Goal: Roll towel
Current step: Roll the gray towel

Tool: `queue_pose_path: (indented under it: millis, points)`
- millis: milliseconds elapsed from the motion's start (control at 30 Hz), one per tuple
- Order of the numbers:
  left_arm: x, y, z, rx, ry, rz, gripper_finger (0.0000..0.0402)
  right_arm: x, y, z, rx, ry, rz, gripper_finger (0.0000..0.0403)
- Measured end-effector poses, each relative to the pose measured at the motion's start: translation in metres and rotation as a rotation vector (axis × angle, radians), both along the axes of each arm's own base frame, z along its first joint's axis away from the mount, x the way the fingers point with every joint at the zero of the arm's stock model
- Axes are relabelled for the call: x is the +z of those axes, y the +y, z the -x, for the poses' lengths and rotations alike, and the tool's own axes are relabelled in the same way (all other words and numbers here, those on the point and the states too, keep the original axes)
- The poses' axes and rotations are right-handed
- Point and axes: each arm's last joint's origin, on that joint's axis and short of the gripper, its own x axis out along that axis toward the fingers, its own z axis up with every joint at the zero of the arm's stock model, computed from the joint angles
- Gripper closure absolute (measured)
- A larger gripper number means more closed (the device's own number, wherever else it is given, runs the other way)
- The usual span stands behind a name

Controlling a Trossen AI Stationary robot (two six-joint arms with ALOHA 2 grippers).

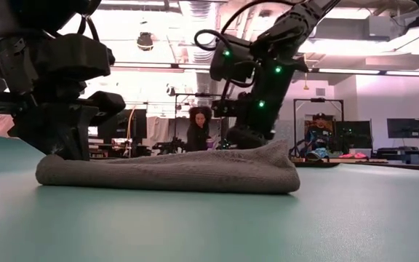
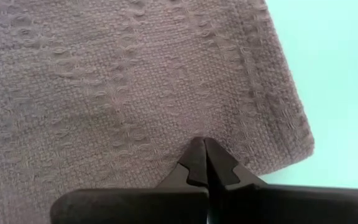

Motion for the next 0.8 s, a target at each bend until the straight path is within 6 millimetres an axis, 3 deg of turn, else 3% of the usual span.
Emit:
queue_pose_path:
  millis: [233,433,667,800]
  points:
    - [0.000,0.000,0.000,-0.036,-0.001,-0.028,0.0401,-0.002,0.022,0.004,-0.061,0.007,-0.011,0.0399]
    - [0.000,0.000,0.001,-0.036,0.006,-0.032,0.0401,0.009,0.025,0.010,-0.092,-0.002,-0.009,0.0399]
    - [-0.001,0.000,0.001,-0.071,0.005,-0.052,0.0401,0.071,0.022,0.026,-0.087,-0.147,0.060,0.0375]
    - [-0.001,0.001,0.001,-0.083,0.005,-0.058,0.0401,0.106,0.027,0.036,0.144,-0.212,0.026,0.0365]
